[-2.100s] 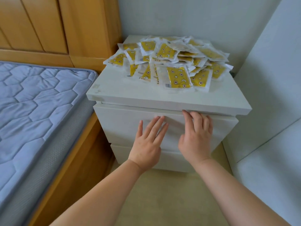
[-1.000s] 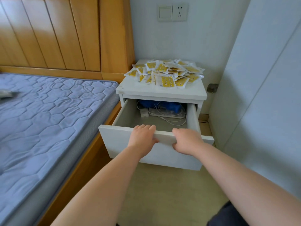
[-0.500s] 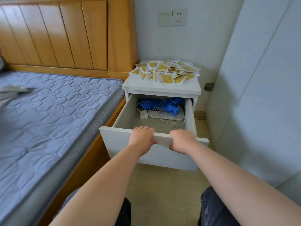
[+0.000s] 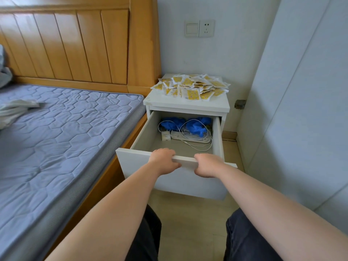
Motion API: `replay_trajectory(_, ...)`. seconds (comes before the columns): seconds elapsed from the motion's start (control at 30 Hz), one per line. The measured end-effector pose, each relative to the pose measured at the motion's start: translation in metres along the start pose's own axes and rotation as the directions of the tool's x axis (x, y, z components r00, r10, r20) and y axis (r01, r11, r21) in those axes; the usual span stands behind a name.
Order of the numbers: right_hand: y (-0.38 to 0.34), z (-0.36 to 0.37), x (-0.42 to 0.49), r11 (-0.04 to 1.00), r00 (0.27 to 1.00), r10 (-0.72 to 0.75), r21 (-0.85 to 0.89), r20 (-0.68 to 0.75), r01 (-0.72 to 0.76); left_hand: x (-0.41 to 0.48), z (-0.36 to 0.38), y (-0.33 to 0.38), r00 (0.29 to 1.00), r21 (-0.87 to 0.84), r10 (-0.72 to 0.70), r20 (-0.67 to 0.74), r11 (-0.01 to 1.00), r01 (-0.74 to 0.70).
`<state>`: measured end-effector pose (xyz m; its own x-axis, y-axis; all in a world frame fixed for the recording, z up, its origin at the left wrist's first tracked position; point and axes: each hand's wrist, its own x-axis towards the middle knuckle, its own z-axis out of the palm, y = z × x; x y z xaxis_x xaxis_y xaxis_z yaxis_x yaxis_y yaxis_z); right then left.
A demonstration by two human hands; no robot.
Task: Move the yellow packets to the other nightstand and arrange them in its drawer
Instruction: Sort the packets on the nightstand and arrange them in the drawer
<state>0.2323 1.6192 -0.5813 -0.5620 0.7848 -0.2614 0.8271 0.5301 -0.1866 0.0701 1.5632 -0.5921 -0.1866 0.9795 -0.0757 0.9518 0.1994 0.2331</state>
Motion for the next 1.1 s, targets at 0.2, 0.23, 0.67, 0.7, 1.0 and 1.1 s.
replay_trajectory(0.2, 0.017, -0.037, 0.023, 0.782, 0.971, -0.075, 0.617, 0.228, -0.085, 0.023, -0.032, -0.016, 0.973, -0.403, 0.069, 0.222, 0.915, 0.027)
replay_trajectory(0.23, 0.020, -0.040, 0.028, 0.697, 0.977, -0.058, 0.709, 0.206, -0.108, 0.029, -0.038, -0.017, 0.971, -0.469, 0.068, 0.229, 0.882, 0.048)
replay_trajectory(0.67, 0.062, -0.096, 0.169, 0.727, 0.835, 0.264, 0.669, -0.483, 0.157, 0.200, -0.058, -0.007, 0.948, -0.228, 0.080, -0.307, 0.961, -0.154)
replay_trajectory(0.7, 0.069, -0.102, 0.179, 0.779, 0.790, 0.271, 0.607, -0.550, 0.156, 0.215, -0.061, -0.006, 0.940, -0.199, 0.070, -0.333, 0.970, -0.143)
replay_trajectory(1.0, 0.126, -0.133, 0.241, 0.938, 0.731, 0.232, 0.347, -0.642, 0.008, 0.322, -0.074, 0.007, 0.942, -0.009, -0.024, -0.336, 1.000, 0.022)
replay_trajectory(1.1, 0.142, -0.145, 0.264, 0.933, 0.724, 0.279, 0.356, -0.631, -0.049, 0.334, -0.061, 0.012, 0.965, -0.024, -0.077, -0.251, 0.997, 0.074)
